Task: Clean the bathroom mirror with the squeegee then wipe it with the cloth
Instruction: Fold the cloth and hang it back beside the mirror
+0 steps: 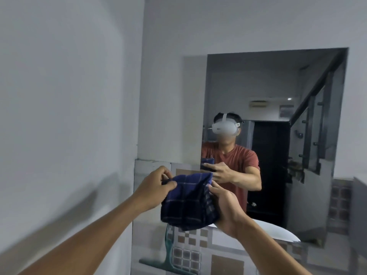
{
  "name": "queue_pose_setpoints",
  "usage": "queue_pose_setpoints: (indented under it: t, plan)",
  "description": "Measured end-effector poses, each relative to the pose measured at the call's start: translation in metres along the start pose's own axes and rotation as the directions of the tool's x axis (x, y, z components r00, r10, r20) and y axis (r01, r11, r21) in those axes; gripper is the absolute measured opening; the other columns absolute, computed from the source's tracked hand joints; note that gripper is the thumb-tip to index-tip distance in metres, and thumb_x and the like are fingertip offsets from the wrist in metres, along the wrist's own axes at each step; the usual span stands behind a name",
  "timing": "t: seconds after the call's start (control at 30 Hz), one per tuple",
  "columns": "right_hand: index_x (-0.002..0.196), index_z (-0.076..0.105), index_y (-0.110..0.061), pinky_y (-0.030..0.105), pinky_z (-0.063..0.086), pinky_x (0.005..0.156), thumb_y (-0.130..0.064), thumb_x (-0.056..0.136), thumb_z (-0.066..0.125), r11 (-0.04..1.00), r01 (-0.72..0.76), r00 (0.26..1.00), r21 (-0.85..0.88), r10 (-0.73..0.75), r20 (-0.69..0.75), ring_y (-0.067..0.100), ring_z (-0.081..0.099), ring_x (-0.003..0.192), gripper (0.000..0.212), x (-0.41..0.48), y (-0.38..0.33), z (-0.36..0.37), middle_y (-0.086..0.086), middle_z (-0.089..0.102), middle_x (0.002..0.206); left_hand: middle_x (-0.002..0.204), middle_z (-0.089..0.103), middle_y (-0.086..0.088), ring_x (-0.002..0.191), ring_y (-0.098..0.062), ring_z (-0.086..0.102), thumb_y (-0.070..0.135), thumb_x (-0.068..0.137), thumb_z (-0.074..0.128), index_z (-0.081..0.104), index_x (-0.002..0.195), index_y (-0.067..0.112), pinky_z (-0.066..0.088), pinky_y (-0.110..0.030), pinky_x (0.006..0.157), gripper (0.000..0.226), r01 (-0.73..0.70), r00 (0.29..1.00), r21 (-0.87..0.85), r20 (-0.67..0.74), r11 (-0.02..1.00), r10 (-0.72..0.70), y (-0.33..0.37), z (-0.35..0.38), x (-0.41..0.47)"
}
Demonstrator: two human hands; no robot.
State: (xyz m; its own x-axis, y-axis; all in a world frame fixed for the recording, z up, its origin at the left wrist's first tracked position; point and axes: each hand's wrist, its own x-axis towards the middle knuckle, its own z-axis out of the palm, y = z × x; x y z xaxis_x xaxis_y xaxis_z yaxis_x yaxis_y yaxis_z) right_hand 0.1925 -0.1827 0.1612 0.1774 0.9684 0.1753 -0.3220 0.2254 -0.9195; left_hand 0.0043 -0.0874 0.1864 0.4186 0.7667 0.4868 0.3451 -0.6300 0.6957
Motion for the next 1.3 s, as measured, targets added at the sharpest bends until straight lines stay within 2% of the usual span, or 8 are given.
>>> queue_pose_setpoints:
  t: [0.1,0.2,0.4,0.7,0.8,0.97,1.17,1.3]
  plan:
    - [0.14,0.057,-0.008,0.063,0.042,0.11,-0.045,0.107,0.037,0.999,-0.034,0.997,-0.027,0.036,0.061,0.046,0.057,0.127,0.054,0.006,-0.003,0.011,0.025,0.061,0.135,0.088,0.066,0.001,0.078,-0.014,0.064,0.025,0.096,0.06,0.054,0.097,0.023,0.042,-0.016,0.06,0.006,-0.035,0.993,0.076,-0.114,0.997,0.043,0.004,-0.014,0.008]
    - [0.145,0.049,-0.025,0.053,0.055,0.099,-0.02,0.103,0.057,0.951,0.216,0.975,-0.223,-0.197,0.103,0.035,0.066,0.119,0.043,0.014,-0.004,0.023,0.018,0.067,0.13,0.09,0.066,0.002,0.077,-0.011,0.063,0.025,0.096,0.061,0.055,0.099,0.024,0.039,-0.012,0.057,0.006,-0.053,0.983,0.103,-0.171,0.993,0.07,0.006,-0.028,0.017]
    - [0.138,0.048,-0.048,0.041,0.056,0.099,0.0,0.099,0.054,0.589,0.456,0.855,-0.667,-0.499,0.143,0.011,0.065,0.113,0.061,0.051,-0.008,0.042,-0.006,0.066,0.122,0.092,0.066,0.001,0.077,-0.014,0.065,0.023,0.096,0.061,0.055,0.098,0.025,0.044,-0.018,0.058,0.006,-0.076,0.985,0.118,-0.145,0.99,0.093,0.0,-0.055,0.039]
    - [0.137,0.06,-0.032,0.006,0.041,0.076,-0.007,0.104,0.045,0.212,0.406,0.781,-0.889,-0.586,0.216,-0.003,0.052,0.094,0.044,0.115,-0.016,0.057,-0.005,0.054,0.119,0.086,0.063,0.002,0.076,-0.012,0.06,0.016,0.095,0.062,0.055,0.093,0.022,0.039,-0.019,0.06,0.01,-0.159,0.939,0.161,-0.28,0.974,0.199,-0.028,-0.055,0.086]
    - [0.144,0.054,-0.03,0.018,0.053,0.08,-0.009,0.105,0.041,0.109,0.366,0.775,-0.924,-0.586,0.237,0.008,0.057,0.093,0.046,0.129,-0.008,0.059,-0.002,0.051,0.124,0.087,0.059,0.004,0.079,-0.011,0.057,0.017,0.094,0.064,0.057,0.093,0.023,0.036,-0.018,0.062,0.009,-0.171,0.923,0.216,-0.305,0.961,0.232,-0.044,-0.051,0.1]
    - [0.149,0.043,-0.032,0.04,0.06,0.075,-0.009,0.1,0.05,-0.286,0.235,0.797,-0.929,-0.49,0.353,0.03,0.068,0.091,0.055,0.147,0.012,0.055,0.005,0.046,0.129,0.091,0.054,0.008,0.078,-0.01,0.055,0.022,0.096,0.061,0.056,0.094,0.027,0.04,-0.018,0.062,0.007,-0.12,0.91,0.34,-0.338,0.933,0.24,-0.073,-0.045,0.108]
    - [0.149,0.042,-0.023,0.04,0.061,0.083,-0.006,0.098,0.051,-0.281,0.233,0.798,-0.931,-0.492,0.348,0.031,0.066,0.099,0.054,0.157,0.022,0.064,0.009,0.041,0.134,0.091,0.055,0.008,0.074,-0.013,0.057,0.022,0.097,0.058,0.049,0.094,0.028,0.051,-0.03,0.063,0.011,-0.117,0.863,0.422,-0.404,0.899,0.302,-0.081,-0.039,0.111]
    - [0.148,0.046,-0.023,0.039,0.06,0.083,-0.001,0.095,0.048,-0.254,0.227,0.797,-0.94,-0.507,0.329,0.032,0.064,0.099,0.057,0.158,0.016,0.068,0.009,0.039,0.135,0.096,0.055,0.003,0.074,-0.013,0.056,0.018,0.099,0.056,0.053,0.095,0.022,0.045,-0.021,0.059,0.006,-0.117,0.861,0.407,-0.412,0.906,0.297,-0.079,-0.037,0.113]
